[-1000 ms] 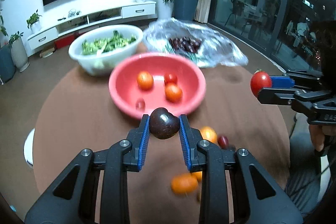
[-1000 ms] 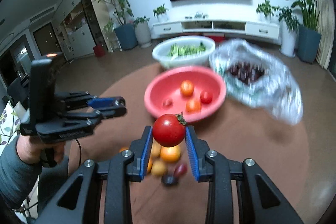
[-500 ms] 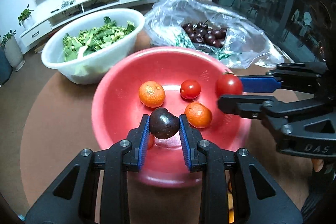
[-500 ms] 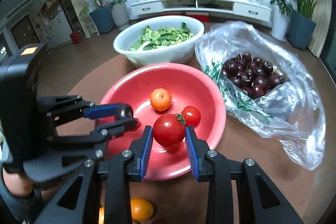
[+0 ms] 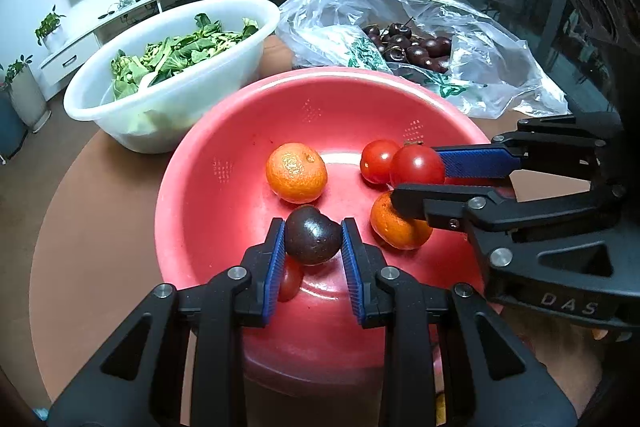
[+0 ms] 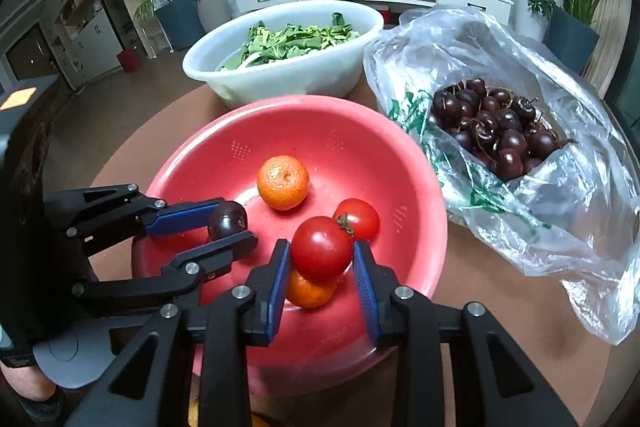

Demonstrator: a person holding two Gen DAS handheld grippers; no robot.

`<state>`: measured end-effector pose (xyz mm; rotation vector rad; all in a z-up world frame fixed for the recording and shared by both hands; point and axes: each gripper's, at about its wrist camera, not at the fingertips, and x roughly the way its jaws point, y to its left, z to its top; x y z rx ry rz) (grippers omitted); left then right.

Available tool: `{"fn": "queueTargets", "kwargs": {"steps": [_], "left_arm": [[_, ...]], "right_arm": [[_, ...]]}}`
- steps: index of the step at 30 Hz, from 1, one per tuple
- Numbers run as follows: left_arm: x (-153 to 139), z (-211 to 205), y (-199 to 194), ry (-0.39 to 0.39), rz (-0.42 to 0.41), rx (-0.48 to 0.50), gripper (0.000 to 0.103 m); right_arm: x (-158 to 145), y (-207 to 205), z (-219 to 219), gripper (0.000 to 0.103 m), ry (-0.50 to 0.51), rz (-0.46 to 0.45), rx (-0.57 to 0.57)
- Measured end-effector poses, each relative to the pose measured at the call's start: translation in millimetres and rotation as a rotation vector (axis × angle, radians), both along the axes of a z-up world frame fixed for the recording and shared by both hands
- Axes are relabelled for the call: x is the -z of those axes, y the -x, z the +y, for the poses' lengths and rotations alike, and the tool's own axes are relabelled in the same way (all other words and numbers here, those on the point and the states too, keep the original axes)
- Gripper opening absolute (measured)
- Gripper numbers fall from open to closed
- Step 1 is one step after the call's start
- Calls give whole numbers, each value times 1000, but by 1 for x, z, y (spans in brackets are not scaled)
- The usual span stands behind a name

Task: Organize fruits
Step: 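Open both tools to drop the dark plum and red tomato into the basin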

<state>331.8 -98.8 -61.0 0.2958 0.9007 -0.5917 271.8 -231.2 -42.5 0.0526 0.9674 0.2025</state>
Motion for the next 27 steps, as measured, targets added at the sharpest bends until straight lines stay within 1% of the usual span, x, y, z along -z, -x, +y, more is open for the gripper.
{"fn": "queueTargets", "kwargs": {"steps": [8,10,11,12,15,19,22,24,25,27], "left_arm": [[0,0,0,-8,-4,-12,29],[0,1,1,-4,-7,-9,38],[-2,0,3,-2,-17,-5,53],[-3,0,4,1,-24,-4,65],[-6,1,5,7,-28,-10,66],[-12,5,10,18,-32,-13,67],[-22,14,16,42,-46,-26,75],[-32,23,25,66,-59,-37,84],[-37,28,30,76,-66,-43,86],[-48,40,43,103,-77,-59,94]], "right_arm": [[1,-2,1,35,1,2,2],[1,-2,1,35,0,1,4],[0,-2,0,35,-5,2,6],[0,-2,0,35,-9,2,7],[0,-2,0,38,-9,-1,9],[-5,3,-2,47,-18,-9,11],[-12,8,-5,55,-27,-26,17],[-19,14,-7,57,-31,-42,19],[-22,18,-8,59,-37,-49,20],[-30,31,-12,65,-67,-67,25]]}}
